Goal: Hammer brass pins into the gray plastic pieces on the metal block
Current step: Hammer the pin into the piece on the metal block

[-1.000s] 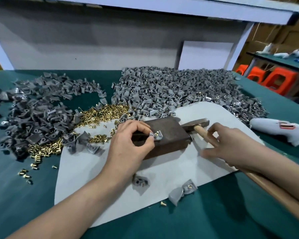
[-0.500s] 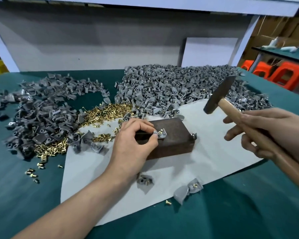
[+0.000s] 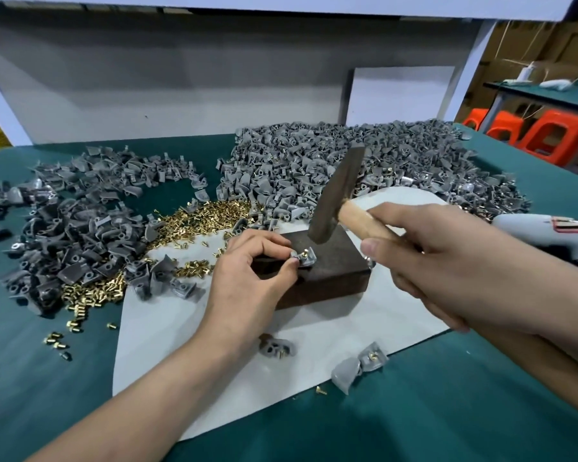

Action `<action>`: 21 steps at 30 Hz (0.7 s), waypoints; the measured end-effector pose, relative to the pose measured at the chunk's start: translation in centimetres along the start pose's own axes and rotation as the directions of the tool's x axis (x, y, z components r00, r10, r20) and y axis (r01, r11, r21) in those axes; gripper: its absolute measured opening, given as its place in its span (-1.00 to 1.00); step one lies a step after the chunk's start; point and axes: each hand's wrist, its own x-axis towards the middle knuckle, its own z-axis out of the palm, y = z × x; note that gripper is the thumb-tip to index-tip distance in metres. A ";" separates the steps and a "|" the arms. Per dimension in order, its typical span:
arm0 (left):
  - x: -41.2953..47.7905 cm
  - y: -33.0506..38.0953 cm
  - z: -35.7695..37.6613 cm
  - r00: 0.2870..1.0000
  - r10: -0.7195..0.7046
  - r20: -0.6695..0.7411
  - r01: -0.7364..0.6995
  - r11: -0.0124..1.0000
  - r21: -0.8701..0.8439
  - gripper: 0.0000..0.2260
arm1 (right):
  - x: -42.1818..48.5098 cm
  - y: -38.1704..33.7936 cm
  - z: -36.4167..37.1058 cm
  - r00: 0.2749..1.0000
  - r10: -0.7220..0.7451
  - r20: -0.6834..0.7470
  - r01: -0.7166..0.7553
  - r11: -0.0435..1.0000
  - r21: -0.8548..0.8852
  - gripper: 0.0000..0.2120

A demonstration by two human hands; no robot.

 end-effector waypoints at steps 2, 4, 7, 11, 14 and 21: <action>0.0 0.1 -0.1 1.000 -0.007 0.009 0.007 1.000 -0.011 -0.85 | -0.1 -0.5 -0.2 1.000 0.008 0.001 -0.008 0.999 -0.037 -0.79; 0.0 0.1 -0.2 1.000 -0.017 0.021 0.017 1.000 -0.012 -0.85 | -0.2 -1.0 -0.4 0.999 -0.018 -0.039 0.016 0.998 -0.054 -0.77; -0.1 0.1 -0.2 1.000 -0.022 0.022 0.022 1.000 -0.018 -0.86 | -0.1 -1.4 -0.4 0.995 -0.034 -0.090 0.027 0.997 -0.075 -0.78; -0.1 0.3 -0.2 1.000 -0.027 0.016 0.027 0.999 -0.043 -0.86 | -0.1 -0.8 0.4 1.000 0.005 -0.017 -0.007 0.993 -0.119 -0.79; -0.1 0.2 -0.1 0.999 -0.045 0.020 0.046 0.997 -0.064 -0.85 | -0.3 -1.0 -0.4 0.993 -0.049 -0.107 0.041 0.996 -0.074 -0.79; -0.2 0.2 -0.1 1.000 -0.028 -0.007 0.027 0.996 -0.084 -0.81 | 0.2 0.1 2.6 0.998 -0.024 -0.064 0.011 0.982 -0.188 -0.75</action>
